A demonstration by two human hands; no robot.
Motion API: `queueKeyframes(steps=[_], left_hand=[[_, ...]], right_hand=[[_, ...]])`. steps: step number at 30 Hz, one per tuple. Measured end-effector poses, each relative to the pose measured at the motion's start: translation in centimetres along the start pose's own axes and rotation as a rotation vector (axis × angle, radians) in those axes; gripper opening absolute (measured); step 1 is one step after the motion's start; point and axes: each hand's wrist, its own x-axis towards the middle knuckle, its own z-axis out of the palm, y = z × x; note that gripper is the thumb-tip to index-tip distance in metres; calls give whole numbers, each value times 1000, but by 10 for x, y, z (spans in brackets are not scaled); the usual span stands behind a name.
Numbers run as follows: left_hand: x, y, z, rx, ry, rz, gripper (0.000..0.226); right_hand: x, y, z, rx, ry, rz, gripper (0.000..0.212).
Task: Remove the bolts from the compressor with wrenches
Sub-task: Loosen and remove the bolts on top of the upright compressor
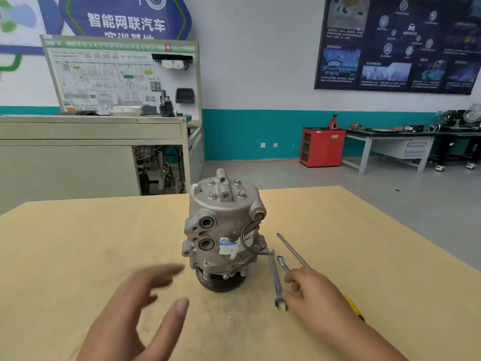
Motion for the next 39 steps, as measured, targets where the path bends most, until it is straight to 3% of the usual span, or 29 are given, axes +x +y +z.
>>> queueKeyframes(steps=[2, 6, 12, 16, 19, 32, 36, 39], left_hand=[[26, 3, 6, 35, 76, 67, 43], [71, 9, 20, 137, 20, 109, 61], [108, 9, 38, 153, -86, 91, 74], [121, 4, 51, 185, -114, 30, 84], [122, 0, 55, 215, -132, 3, 87], [130, -2, 49, 317, -195, 54, 83], [135, 1, 45, 341, -226, 56, 80], [139, 2, 41, 365, -259, 63, 84]], right_hand=[[12, -9, 5, -96, 3, 4, 18], [34, -22, 5, -313, -175, 87, 41], [49, -29, -3, -419, -408, 102, 11], [56, -33, -1, -485, -462, 128, 41], [61, -34, 0, -597, -508, 93, 42], [81, -22, 4, -575, -353, 122, 37], [89, -15, 5, -431, -296, 160, 9], [95, -6, 1, -249, -241, 210, 7]])
